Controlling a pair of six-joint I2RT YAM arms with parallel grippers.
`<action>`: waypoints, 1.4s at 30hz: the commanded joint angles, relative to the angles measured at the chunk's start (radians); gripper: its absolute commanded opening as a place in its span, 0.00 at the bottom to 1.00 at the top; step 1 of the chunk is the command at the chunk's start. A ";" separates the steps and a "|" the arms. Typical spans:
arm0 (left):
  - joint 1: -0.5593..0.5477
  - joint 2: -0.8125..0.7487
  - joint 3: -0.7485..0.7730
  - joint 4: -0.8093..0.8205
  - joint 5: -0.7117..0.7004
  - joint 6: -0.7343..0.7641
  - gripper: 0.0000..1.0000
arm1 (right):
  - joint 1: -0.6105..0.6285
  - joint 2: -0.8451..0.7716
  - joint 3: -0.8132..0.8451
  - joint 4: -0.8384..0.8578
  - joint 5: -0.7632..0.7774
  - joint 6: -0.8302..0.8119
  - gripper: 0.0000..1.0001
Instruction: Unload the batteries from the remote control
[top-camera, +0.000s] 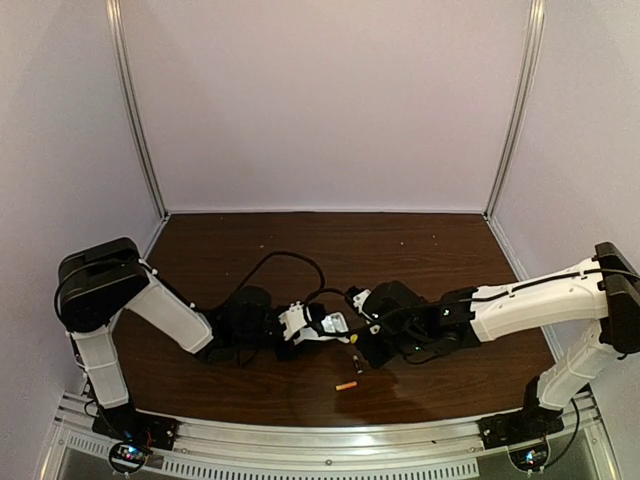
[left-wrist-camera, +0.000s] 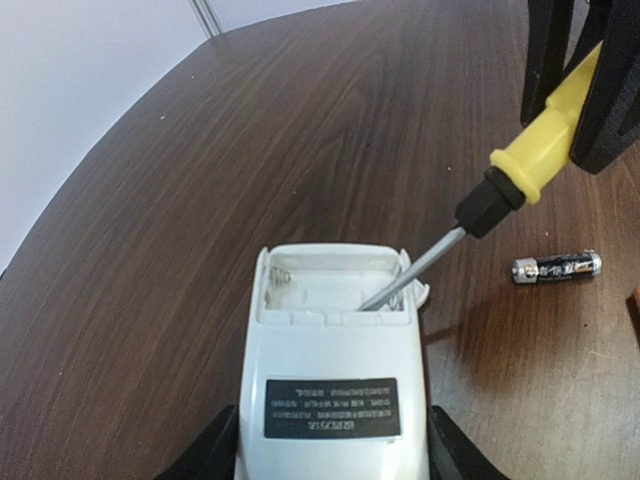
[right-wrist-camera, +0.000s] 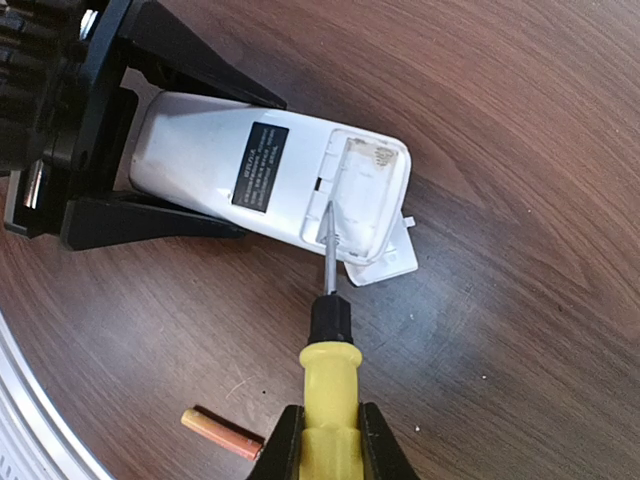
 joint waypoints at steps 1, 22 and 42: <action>0.010 -0.007 0.036 0.046 -0.054 -0.037 0.00 | -0.004 -0.042 0.026 -0.005 0.065 0.006 0.00; 0.063 0.050 0.209 -0.215 -0.441 -0.416 0.00 | -0.032 -0.242 -0.125 0.009 0.290 0.117 0.00; 0.039 -0.114 0.147 -0.568 -0.603 -0.969 0.00 | -0.033 -0.234 -0.144 0.123 0.222 0.155 0.00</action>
